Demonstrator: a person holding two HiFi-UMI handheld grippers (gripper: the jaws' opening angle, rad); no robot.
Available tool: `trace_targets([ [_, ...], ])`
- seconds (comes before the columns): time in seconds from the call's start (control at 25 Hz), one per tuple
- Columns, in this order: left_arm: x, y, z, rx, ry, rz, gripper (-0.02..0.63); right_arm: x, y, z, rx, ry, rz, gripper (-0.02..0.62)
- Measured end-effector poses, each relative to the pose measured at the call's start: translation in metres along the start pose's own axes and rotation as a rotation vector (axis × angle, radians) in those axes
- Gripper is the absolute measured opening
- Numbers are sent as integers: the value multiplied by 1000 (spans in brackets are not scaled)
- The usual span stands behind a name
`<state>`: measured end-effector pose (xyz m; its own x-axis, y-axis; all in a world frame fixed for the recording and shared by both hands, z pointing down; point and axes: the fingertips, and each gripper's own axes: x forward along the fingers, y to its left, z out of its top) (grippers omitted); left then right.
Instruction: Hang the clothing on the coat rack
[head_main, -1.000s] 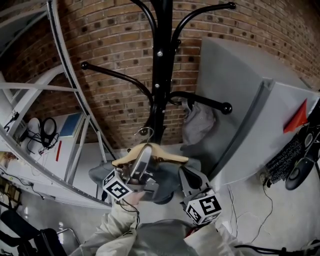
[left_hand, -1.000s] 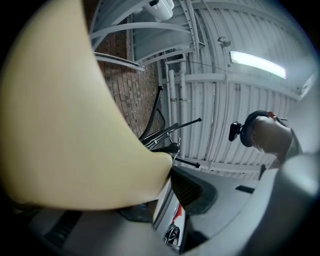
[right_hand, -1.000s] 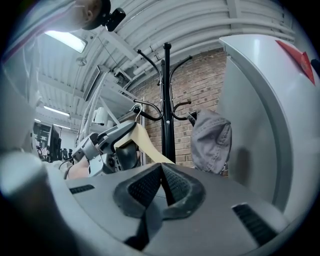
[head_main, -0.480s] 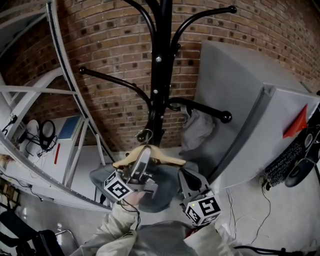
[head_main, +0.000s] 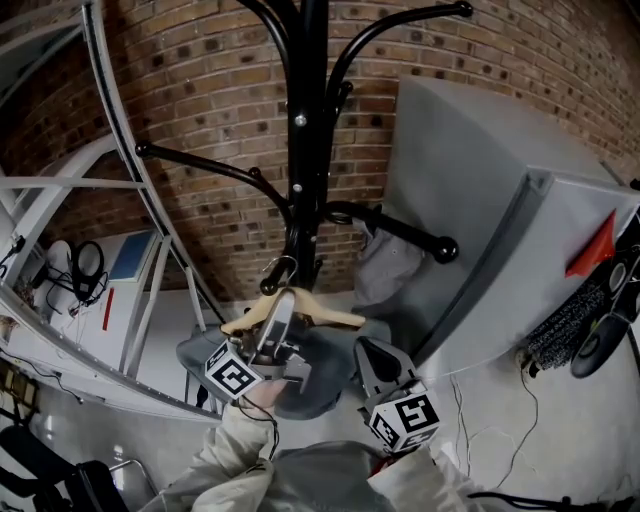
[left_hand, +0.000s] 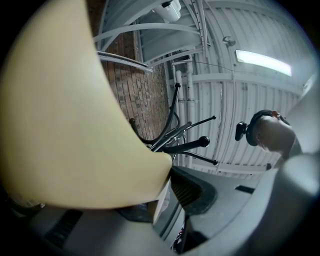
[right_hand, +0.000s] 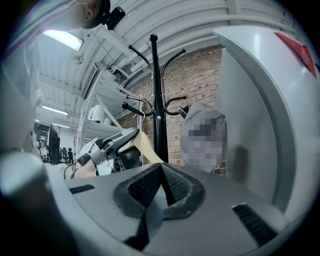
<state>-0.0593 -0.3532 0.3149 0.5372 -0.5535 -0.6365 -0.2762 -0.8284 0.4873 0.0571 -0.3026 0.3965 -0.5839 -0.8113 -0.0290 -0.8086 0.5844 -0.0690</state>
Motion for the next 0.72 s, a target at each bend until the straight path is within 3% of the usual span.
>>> trace_targets([
  [0.72, 8, 14, -10, -41, -21, -41, 130, -2, -18, -7, 13, 21, -16, 25],
])
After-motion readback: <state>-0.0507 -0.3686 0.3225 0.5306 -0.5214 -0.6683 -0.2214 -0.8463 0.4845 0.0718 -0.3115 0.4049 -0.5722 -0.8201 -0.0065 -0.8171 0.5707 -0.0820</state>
